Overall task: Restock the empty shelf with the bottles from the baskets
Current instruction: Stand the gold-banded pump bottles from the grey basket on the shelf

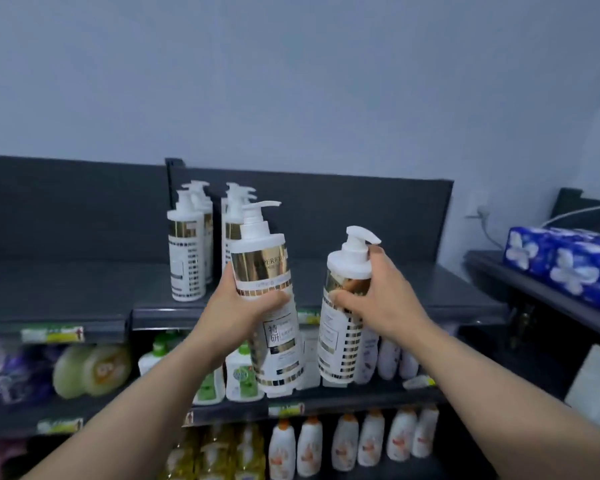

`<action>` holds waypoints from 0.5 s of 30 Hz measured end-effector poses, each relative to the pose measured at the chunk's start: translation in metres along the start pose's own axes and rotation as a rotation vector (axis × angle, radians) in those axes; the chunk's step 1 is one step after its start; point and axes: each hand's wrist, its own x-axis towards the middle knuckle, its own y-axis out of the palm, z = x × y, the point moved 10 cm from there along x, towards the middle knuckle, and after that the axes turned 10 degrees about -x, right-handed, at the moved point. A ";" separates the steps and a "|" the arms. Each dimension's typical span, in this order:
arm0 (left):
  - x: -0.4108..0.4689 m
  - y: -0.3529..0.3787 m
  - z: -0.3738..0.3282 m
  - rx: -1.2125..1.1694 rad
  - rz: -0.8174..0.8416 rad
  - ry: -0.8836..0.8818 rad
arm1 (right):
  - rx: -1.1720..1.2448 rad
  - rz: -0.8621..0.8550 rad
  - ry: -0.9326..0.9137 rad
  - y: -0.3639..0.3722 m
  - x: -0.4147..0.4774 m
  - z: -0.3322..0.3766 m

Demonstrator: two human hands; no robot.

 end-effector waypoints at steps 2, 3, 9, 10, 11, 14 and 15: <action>0.007 0.001 -0.024 0.007 0.011 0.034 | 0.056 0.007 0.001 -0.013 0.014 0.008; 0.012 0.001 -0.034 0.032 0.020 0.052 | 0.081 0.010 0.000 -0.018 0.022 0.012; 0.062 0.012 -0.076 0.212 0.058 0.105 | 0.220 0.024 -0.003 -0.028 0.070 0.017; 0.074 0.013 -0.081 0.241 0.062 0.114 | 0.242 0.029 -0.001 -0.027 0.078 0.015; 0.086 0.015 -0.086 0.261 0.068 0.129 | 0.259 0.033 0.001 -0.026 0.087 0.014; 0.125 0.020 -0.098 0.255 0.108 0.162 | 0.276 0.041 0.015 -0.021 0.115 0.008; 0.139 0.021 -0.100 0.249 0.118 0.160 | 0.270 0.045 0.021 -0.019 0.124 0.005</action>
